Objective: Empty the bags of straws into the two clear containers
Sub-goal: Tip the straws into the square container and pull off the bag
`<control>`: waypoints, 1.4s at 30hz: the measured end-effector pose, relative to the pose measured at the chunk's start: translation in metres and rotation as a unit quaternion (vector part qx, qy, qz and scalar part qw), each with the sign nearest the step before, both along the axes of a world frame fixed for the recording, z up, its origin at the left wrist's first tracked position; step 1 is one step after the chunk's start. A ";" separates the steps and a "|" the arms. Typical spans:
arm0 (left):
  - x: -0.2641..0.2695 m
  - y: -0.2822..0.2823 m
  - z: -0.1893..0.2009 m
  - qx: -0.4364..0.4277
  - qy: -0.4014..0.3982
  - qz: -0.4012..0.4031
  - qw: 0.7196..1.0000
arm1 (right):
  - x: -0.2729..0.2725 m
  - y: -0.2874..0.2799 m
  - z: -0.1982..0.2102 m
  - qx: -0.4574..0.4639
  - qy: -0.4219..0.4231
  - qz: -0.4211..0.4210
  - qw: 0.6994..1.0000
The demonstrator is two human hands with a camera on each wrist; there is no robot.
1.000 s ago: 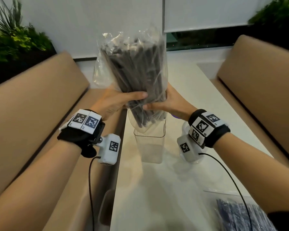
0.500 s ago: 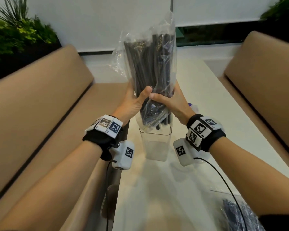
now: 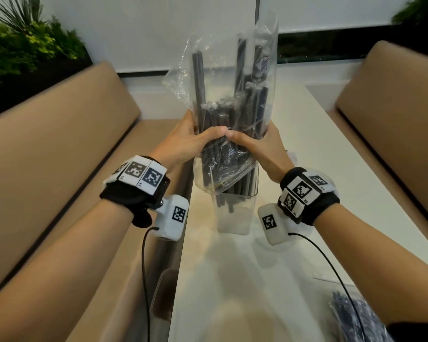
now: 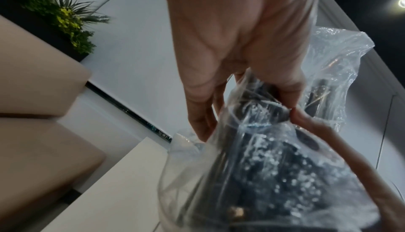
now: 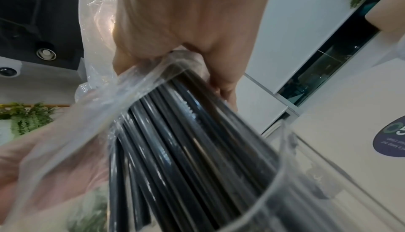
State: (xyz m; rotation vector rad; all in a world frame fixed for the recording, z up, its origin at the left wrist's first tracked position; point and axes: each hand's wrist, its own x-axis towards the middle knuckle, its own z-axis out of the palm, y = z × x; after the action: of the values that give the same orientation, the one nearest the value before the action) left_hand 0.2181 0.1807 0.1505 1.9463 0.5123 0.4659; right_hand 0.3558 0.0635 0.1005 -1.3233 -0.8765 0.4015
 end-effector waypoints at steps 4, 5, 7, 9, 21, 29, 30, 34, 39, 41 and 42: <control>0.001 -0.004 -0.006 -0.072 -0.037 -0.004 0.997 | 0.000 0.001 -0.002 0.003 0.015 -0.015 1.000; 0.001 -0.006 -0.008 -0.080 -0.046 -0.006 0.996 | -0.001 0.001 -0.003 0.003 0.017 -0.020 1.000; 0.004 -0.009 -0.014 -0.104 -0.068 -0.016 0.992 | -0.002 0.000 -0.006 0.002 0.019 -0.031 0.999; 0.010 -0.015 -0.018 -0.163 -0.109 -0.015 0.980 | -0.004 0.000 -0.007 0.003 0.025 -0.043 0.999; 0.016 -0.024 -0.035 -0.181 -0.122 0.025 0.976 | -0.010 -0.011 -0.003 -0.021 0.075 0.008 0.997; 0.005 -0.014 -0.007 -0.044 -0.101 0.047 0.993 | -0.008 -0.025 0.031 -0.070 -0.027 -0.062 0.995; 0.002 -0.015 -0.002 -0.031 -0.108 0.048 0.992 | -0.009 -0.028 0.034 -0.076 -0.047 -0.073 0.993; -0.008 -0.016 0.011 0.021 -0.097 0.038 0.994 | -0.009 -0.036 0.042 -0.084 -0.081 -0.104 0.988; -0.012 -0.019 0.017 0.023 -0.062 0.048 0.997 | -0.014 -0.039 0.051 -0.091 -0.091 -0.103 0.986; -0.012 -0.019 0.019 0.028 -0.071 0.050 0.996 | -0.015 -0.039 0.054 -0.091 -0.102 -0.106 0.985; -0.013 -0.020 0.020 0.032 -0.072 0.050 0.996 | -0.016 -0.039 0.055 -0.093 -0.107 -0.110 0.984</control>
State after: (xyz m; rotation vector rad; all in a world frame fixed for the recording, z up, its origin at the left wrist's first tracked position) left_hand 0.2052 0.1609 0.1702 1.9376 0.5075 0.6894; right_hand 0.3396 0.0241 0.1558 -1.6404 -0.8735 0.1730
